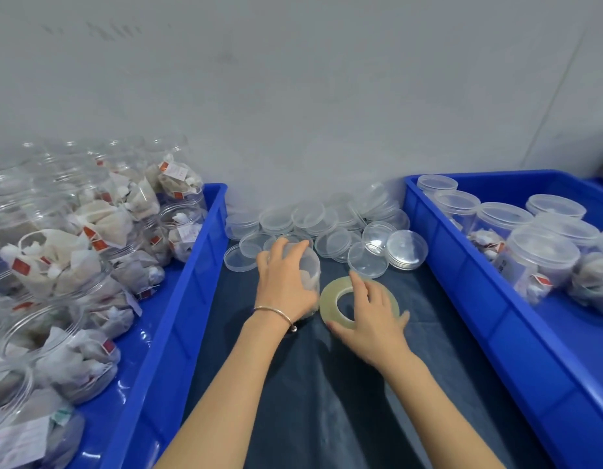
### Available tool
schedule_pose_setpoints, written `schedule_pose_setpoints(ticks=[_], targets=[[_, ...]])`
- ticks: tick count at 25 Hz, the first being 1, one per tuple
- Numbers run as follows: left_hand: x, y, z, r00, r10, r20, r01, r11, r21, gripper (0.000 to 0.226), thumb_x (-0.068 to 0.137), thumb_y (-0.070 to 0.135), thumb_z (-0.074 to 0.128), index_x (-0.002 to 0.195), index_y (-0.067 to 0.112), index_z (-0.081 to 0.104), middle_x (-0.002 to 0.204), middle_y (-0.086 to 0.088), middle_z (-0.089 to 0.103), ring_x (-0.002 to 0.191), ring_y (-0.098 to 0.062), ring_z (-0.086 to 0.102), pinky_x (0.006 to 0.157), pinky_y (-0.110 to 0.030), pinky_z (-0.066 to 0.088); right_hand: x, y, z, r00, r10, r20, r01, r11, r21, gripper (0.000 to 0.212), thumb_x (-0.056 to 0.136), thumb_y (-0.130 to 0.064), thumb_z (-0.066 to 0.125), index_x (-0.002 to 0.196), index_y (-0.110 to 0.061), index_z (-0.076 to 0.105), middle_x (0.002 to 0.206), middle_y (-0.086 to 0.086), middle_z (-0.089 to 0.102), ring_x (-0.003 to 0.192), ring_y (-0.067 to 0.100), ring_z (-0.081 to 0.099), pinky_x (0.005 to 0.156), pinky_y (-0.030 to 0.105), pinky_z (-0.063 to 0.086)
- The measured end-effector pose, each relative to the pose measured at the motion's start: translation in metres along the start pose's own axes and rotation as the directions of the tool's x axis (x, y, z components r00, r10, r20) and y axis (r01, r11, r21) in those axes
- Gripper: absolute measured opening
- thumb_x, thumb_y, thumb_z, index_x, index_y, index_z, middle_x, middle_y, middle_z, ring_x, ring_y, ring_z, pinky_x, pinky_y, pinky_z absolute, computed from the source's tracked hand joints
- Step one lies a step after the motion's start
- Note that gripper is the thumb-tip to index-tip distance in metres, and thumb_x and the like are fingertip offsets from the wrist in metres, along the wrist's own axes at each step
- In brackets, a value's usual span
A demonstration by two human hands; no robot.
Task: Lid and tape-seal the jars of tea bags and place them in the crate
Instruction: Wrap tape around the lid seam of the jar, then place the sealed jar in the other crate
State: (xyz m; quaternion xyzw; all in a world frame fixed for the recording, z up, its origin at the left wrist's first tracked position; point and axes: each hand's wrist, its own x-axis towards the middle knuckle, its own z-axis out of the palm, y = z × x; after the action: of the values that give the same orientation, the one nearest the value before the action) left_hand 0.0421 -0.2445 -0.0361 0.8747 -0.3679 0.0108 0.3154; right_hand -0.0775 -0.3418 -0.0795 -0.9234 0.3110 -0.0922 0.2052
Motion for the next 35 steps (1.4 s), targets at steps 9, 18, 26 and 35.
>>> schedule_pose_setpoints(ticks=[9,18,26,35], targets=[[-0.007,0.16,0.027,0.871,0.435,-0.229,-0.49,0.735,-0.468,0.074,0.071,0.008,0.078,0.138,0.01,0.047,0.147,-0.019,0.031,0.136,-0.031,0.032,0.115,-0.029,0.024,-0.015,0.059,-0.127,0.771,0.007,-0.637,0.175,0.959,0.221,0.074,0.071,-0.048,0.062,0.134,-0.013,0.047,0.131,0.006,0.052,0.119,0.023,0.049,0.097,0.038,0.042],[-0.048,0.19,0.087,0.719,0.575,0.391,-0.327,0.776,-0.539,0.053,0.092,0.006,0.052,0.14,0.012,0.03,0.131,-0.016,0.049,0.111,-0.033,0.052,0.096,-0.044,0.043,-0.036,0.149,-0.162,0.629,0.718,-0.297,-0.568,0.685,0.456,0.071,0.061,-0.042,0.081,0.112,-0.001,0.054,0.101,0.023,0.06,0.087,0.039,0.058,0.068,0.042,0.049],[-0.052,0.183,0.093,0.705,0.625,0.337,-0.47,0.766,-0.438,0.035,0.096,0.009,0.046,0.129,0.0,0.05,0.139,-0.01,0.042,0.123,-0.025,0.044,0.098,-0.042,0.042,-0.013,0.146,-0.149,0.758,0.652,-0.018,-0.39,0.476,0.788,0.026,0.08,0.013,0.06,0.105,0.009,0.055,0.071,0.01,0.05,0.059,0.017,0.049,0.035,0.015,0.041],[-0.048,0.172,0.087,0.6,0.657,0.457,-0.53,0.754,-0.387,0.059,0.091,-0.002,0.048,0.146,0.003,0.029,0.156,-0.01,0.017,0.144,-0.018,0.012,0.115,-0.034,0.019,0.012,0.154,-0.129,0.863,0.478,0.163,-0.36,0.357,0.862,0.049,0.095,-0.019,0.048,0.143,-0.014,0.04,0.133,0.003,0.053,0.114,0.019,0.053,0.088,0.029,0.04]])
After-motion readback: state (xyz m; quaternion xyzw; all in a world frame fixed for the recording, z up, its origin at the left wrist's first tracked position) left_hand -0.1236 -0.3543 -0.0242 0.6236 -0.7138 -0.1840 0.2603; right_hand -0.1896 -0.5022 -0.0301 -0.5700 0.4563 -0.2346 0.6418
